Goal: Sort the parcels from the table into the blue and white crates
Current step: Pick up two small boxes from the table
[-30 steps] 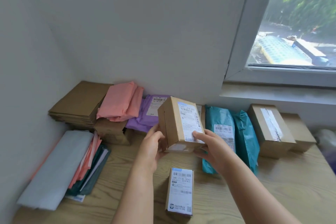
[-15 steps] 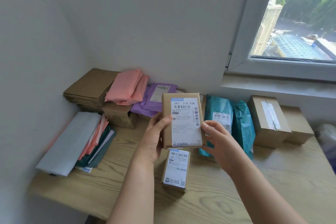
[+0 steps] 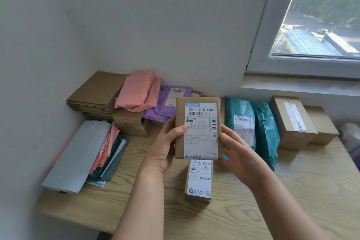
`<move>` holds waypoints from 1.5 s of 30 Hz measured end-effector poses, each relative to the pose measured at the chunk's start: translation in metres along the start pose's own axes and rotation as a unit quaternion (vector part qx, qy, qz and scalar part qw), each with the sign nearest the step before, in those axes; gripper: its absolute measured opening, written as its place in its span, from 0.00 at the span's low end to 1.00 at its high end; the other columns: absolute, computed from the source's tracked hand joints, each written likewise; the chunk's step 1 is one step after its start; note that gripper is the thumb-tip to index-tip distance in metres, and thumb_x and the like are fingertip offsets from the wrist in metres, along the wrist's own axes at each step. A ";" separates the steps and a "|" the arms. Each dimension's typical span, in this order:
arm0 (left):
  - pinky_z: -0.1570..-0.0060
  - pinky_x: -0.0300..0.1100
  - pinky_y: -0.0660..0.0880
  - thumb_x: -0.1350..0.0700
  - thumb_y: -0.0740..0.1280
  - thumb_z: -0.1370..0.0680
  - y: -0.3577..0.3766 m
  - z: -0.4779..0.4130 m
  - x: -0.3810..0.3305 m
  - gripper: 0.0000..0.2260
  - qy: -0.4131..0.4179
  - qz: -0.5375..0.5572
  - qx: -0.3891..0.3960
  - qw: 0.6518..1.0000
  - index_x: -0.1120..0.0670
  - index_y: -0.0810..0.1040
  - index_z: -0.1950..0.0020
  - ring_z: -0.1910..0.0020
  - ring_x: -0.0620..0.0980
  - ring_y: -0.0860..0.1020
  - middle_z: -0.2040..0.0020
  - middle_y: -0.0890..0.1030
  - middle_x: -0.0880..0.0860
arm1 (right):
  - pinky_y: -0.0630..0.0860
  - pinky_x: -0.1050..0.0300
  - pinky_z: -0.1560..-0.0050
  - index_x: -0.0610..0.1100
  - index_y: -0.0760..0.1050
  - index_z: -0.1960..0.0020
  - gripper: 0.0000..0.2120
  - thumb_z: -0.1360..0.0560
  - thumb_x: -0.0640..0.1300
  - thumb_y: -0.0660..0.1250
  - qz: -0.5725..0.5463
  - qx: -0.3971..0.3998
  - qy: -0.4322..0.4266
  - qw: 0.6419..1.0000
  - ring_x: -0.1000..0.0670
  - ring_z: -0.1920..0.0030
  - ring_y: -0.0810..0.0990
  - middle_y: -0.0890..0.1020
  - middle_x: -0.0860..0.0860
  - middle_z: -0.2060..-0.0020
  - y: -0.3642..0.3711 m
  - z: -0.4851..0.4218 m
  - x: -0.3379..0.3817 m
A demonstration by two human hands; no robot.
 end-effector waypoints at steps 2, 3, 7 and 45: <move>0.38 0.56 0.76 0.49 0.75 0.35 -0.011 -0.003 0.004 0.33 -0.003 -0.008 -0.005 1.000 0.50 0.75 0.31 0.39 0.56 0.80 0.38 0.82 0.56 | 0.77 0.49 0.44 0.53 0.71 0.30 0.23 0.24 0.51 0.69 0.009 -0.009 0.009 1.000 0.49 0.39 0.81 0.82 0.50 0.39 0.005 -0.002 -0.006; 0.38 0.57 0.75 0.49 0.75 0.35 -0.016 -0.004 0.007 0.33 -0.007 -0.009 -0.015 1.000 0.51 0.75 0.31 0.39 0.57 0.80 0.39 0.82 0.56 | 0.78 0.47 0.43 0.53 0.72 0.31 0.22 0.23 0.52 0.69 0.019 -0.018 0.018 0.999 0.48 0.39 0.81 0.83 0.49 0.40 0.004 -0.004 -0.011; 0.39 0.56 0.77 0.48 0.77 0.39 -0.053 -0.009 0.028 0.36 -0.047 -0.017 -0.066 0.997 0.50 0.75 0.31 0.42 0.56 0.82 0.42 0.84 0.56 | 0.76 0.45 0.37 0.50 0.78 0.39 0.17 0.25 0.55 0.70 0.067 -0.139 0.070 0.985 0.46 0.41 0.81 0.82 0.47 0.42 -0.021 -0.012 -0.044; 0.44 0.54 0.79 0.57 0.75 0.33 -0.057 -0.038 0.149 0.22 -0.300 -0.053 0.031 0.952 0.59 0.79 0.40 0.52 0.57 0.85 0.47 0.85 0.60 | 0.78 0.52 0.47 0.57 0.61 0.28 0.34 0.28 0.55 0.75 0.028 -0.357 0.112 0.927 0.50 0.49 0.84 0.82 0.49 0.44 -0.092 0.035 -0.146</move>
Point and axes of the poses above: each hand's wrist, its own z-axis away from the middle knuckle, its own y-axis out of the palm, x = y × z, the point moved 9 cm from there along -z, towards the middle knuckle
